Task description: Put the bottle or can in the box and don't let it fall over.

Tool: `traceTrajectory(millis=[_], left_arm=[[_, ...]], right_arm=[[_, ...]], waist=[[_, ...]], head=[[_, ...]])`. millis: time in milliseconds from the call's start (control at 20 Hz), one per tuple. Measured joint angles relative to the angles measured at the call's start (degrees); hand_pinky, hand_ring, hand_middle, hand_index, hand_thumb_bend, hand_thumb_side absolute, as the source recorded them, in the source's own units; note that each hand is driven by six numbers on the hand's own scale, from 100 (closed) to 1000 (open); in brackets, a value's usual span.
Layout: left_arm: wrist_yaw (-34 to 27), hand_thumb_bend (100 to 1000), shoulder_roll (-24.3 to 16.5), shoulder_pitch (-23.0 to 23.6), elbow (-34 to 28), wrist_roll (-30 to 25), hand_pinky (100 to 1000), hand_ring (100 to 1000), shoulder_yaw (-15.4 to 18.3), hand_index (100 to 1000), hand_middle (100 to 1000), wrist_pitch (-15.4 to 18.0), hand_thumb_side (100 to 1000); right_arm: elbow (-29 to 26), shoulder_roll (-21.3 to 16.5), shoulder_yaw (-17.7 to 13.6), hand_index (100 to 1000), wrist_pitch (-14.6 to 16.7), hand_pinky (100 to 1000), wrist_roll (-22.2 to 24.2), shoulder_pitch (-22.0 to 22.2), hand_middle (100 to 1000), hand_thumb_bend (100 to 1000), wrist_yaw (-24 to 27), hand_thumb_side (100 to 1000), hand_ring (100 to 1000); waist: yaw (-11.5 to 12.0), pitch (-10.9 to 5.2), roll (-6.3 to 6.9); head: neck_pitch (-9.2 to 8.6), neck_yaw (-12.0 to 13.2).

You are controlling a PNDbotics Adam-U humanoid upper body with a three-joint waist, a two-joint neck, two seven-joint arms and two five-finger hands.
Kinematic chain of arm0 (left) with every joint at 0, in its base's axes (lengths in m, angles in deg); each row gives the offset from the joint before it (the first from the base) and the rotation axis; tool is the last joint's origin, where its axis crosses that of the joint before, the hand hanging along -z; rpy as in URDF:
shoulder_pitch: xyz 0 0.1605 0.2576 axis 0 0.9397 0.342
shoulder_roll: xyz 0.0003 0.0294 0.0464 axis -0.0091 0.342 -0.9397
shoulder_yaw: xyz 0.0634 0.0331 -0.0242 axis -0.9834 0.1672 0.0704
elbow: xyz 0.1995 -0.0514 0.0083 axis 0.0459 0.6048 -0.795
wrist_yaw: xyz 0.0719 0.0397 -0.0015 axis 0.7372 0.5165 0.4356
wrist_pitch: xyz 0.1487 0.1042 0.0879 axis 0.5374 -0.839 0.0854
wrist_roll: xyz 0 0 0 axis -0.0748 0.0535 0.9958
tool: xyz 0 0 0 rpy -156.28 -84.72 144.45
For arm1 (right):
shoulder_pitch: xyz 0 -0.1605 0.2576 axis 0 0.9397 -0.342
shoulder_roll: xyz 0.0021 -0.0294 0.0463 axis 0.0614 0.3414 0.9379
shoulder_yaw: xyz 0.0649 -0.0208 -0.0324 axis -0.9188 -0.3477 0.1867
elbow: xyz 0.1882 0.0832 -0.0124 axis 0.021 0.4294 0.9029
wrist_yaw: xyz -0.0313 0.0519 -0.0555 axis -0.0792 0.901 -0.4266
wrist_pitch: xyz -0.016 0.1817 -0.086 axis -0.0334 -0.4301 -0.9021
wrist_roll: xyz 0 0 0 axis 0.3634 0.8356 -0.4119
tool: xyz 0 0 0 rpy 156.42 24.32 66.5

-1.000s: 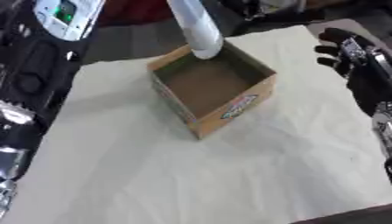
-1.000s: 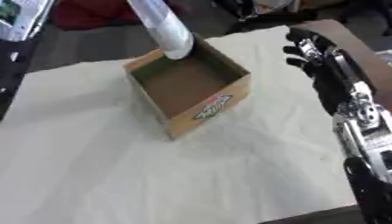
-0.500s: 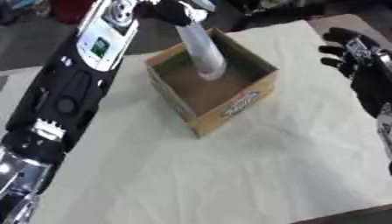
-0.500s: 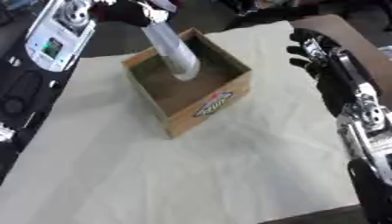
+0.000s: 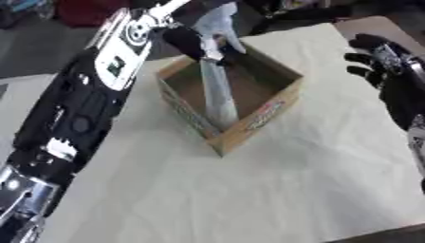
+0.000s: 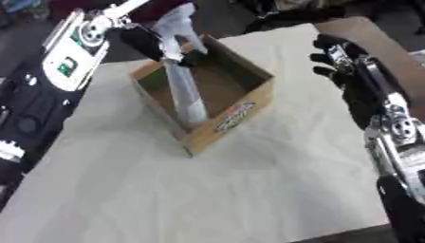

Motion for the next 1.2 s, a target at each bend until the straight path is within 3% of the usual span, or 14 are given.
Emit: traceTrajectory(millis=[50, 300, 400, 550, 750, 1000, 1050, 1200], left_arm=[[0.6, 789, 0.0, 0.1, 0.0, 0.0, 845, 897, 0.2, 885, 877, 0.0, 369], [-2.1, 507, -1.2, 0.8, -0.9, 0.3, 826, 887, 1.3, 861, 860, -0.8, 311], [-5.6, 379, -2.7, 1.5, -2.6, 0.4, 826, 885, 1.5, 856, 857, -1.7, 366], [-11.3, 263, -6.1, 3.3, -6.4, 0.2, 831, 890, 1.5, 855, 861, -2.9, 407], [-17.4, 263, -10.4, 5.7, -11.5, -0.4, 831, 890, 1.3, 855, 861, -4.3, 407], [-19.8, 263, -11.3, 6.0, -13.9, -0.7, 831, 890, 1.1, 855, 861, -5.5, 407], [-20.0, 138, -11.4, 6.0, -14.0, -0.7, 785, 857, 1.0, 832, 825, -5.7, 446], [-21.1, 217, -12.5, 8.2, -16.2, 0.2, 767, 850, 2.2, 832, 819, -5.7, 432]], right_arm=[[0.0, 0.0, 0.0, 863, 0.0, 883, 0.0, 0.0, 864, 100, 0.0, 689, 872], [0.0, 0.0, 0.0, 863, -0.1, 883, -0.2, 0.6, 864, 100, 0.0, 688, 871], [0.0, 0.0, -0.1, 863, -0.2, 883, -0.3, 0.8, 864, 100, 0.0, 686, 871], [0.0, -0.1, -0.3, 863, 0.0, 883, -0.5, 1.5, 864, 100, 0.0, 682, 871], [0.0, -0.1, -0.7, 863, 0.0, 883, -0.9, 1.9, 864, 100, 0.0, 682, 871], [0.0, -0.1, -0.7, 863, 0.1, 883, -1.0, 2.0, 864, 100, 0.0, 682, 871], [0.0, -0.2, -0.7, 862, 0.1, 881, -1.0, 2.0, 863, 100, 0.0, 664, 870], [0.0, -0.8, -1.7, 862, 0.5, 881, -1.7, 2.5, 863, 100, 0.0, 660, 870]], waist=[[0.0, -0.01, 0.00], [0.7, -0.34, -0.10], [1.2, -0.68, -0.20], [2.2, -1.09, -0.48], [2.9, -1.18, -1.14], [2.9, -1.27, -1.16], [2.9, -1.27, -1.17], [5.9, -1.27, -2.86]], head=[[0.00, 0.0], [0.07, -0.2], [0.13, -0.5], [0.54, -1.0], [0.66, -1.8], [0.66, -2.0], [0.66, -2.1], [0.66, -3.8]])
